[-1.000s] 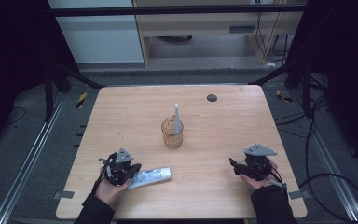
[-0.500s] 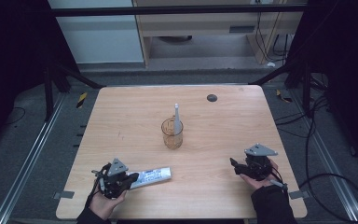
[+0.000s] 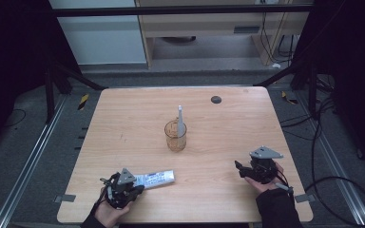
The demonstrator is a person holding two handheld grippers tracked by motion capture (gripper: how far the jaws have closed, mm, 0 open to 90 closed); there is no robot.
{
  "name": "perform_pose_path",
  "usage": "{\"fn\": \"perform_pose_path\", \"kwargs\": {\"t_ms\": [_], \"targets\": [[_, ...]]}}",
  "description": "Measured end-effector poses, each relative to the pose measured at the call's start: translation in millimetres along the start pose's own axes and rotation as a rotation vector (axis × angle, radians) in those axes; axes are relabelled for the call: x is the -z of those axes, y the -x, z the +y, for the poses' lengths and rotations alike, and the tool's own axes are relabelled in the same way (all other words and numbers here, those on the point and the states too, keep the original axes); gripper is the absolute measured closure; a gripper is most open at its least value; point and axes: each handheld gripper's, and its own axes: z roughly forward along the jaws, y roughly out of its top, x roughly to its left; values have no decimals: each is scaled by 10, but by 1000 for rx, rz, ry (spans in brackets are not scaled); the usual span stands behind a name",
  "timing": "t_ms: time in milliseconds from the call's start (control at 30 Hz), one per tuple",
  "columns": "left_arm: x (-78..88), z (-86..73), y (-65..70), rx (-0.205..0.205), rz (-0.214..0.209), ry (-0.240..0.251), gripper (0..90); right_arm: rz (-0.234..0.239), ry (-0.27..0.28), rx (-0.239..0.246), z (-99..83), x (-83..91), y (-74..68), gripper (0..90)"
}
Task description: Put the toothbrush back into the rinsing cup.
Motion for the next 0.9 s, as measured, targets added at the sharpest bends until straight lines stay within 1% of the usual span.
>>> {"fn": "perform_pose_path", "kwargs": {"t_ms": [33, 167, 267, 333, 467, 667, 900], "targets": [[-6, 8, -18, 7, 8, 4, 897, 0, -1, -1, 0, 0, 0, 305], [-26, 20, -58, 19, 18, 8, 897, -1, -1, 0, 1, 0, -2, 305], [-43, 38, -102, 30, 37, 10, 897, -1, -1, 0, 0, -2, 0, 305], [-60, 58, -145, 45, 52, 17, 897, -1, -2, -2, 0, -3, 0, 305], [-109, 112, -212, 62, 59, 31, 897, -2, -2, -2, 1, -5, 0, 305], [-196, 206, -255, 72, 78, 44, 897, -3, -2, -1, 0, -10, 5, 305], [-267, 292, -289, 80, 78, 54, 897, -4, -6, -2, 0, -18, 6, 306]]}}
